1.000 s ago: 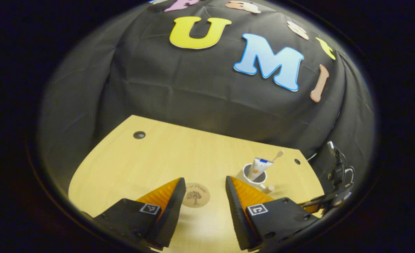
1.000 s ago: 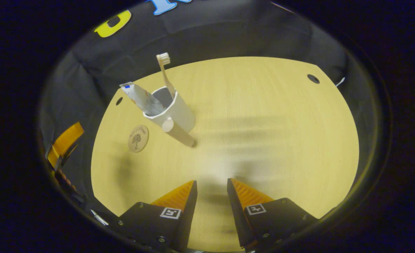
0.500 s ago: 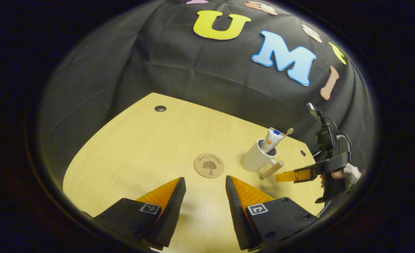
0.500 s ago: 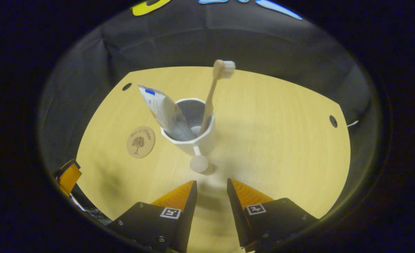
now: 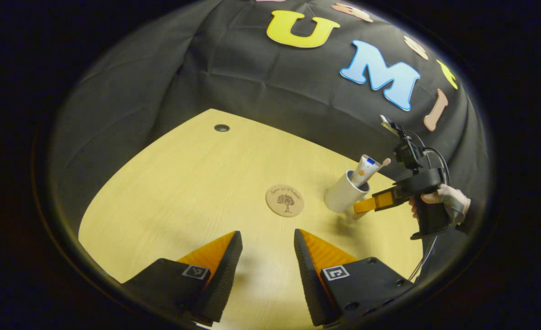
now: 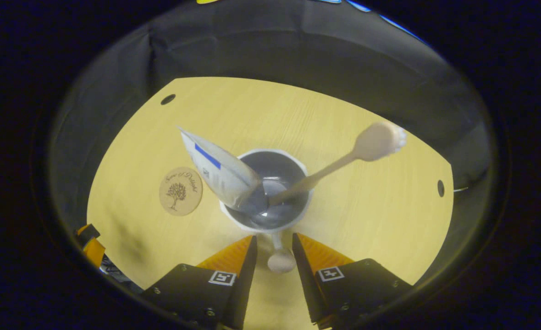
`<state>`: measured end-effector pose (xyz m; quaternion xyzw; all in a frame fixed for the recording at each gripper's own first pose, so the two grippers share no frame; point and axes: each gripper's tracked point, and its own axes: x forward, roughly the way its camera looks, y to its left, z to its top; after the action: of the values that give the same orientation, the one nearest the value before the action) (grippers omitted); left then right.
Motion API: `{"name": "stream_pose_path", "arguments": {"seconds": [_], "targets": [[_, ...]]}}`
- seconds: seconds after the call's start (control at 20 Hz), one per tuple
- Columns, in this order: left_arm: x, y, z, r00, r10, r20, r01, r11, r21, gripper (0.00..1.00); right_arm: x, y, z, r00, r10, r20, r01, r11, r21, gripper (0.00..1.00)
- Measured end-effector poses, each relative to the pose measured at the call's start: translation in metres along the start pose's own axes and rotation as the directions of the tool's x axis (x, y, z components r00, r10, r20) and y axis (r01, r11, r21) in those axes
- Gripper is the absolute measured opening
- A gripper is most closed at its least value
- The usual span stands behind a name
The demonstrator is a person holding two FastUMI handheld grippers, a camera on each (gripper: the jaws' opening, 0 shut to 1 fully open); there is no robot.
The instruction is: Put the toothbrush and toothpaste on the desktop into the cup, then pick up the cup and place it on the coaster on the desktop.
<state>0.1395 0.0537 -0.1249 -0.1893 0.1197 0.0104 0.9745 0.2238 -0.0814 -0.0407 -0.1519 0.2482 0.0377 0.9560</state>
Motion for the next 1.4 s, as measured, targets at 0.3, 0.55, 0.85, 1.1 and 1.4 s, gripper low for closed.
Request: {"name": "stream_pose_path", "arguments": {"seconds": [0.3, 0.55, 0.85, 1.1, 1.4], "targets": [[-0.013, 0.017, -0.005, 0.999, 0.05, 0.002, -0.05, 0.998, -0.029, 0.75, 0.011, -0.002, 0.002, 1.0, 0.016, -0.009, -0.016, 1.0, 0.008, 0.27], [-0.021, 0.018, -0.017, 0.997, 0.08, -0.001, -0.079, 0.994, -0.07, 0.75, 0.014, 0.001, 0.001, 0.999, 0.029, 0.017, -0.029, 1.0, -0.005, 0.23], [-0.034, 0.009, -0.025, 0.995, 0.096, 0.002, -0.096, 0.994, -0.055, 0.75, 0.008, 0.01, 0.0, 0.996, 0.031, 0.082, -0.03, 1.0, -0.008, 0.21], [-0.05, 0.02, -0.04, 0.993, 0.115, 0.006, -0.115, 0.991, -0.072, 0.77, 0.0, 0.032, 0.01, 0.987, 0.067, 0.145, -0.068, 0.998, 0.001, 0.21], [-0.068, 0.021, -0.033, 0.988, 0.149, 0.047, -0.144, 0.985, -0.097, 0.75, 0.0, 0.066, 0.013, 0.986, 0.106, 0.128, -0.101, 0.994, -0.047, 0.21]]}}
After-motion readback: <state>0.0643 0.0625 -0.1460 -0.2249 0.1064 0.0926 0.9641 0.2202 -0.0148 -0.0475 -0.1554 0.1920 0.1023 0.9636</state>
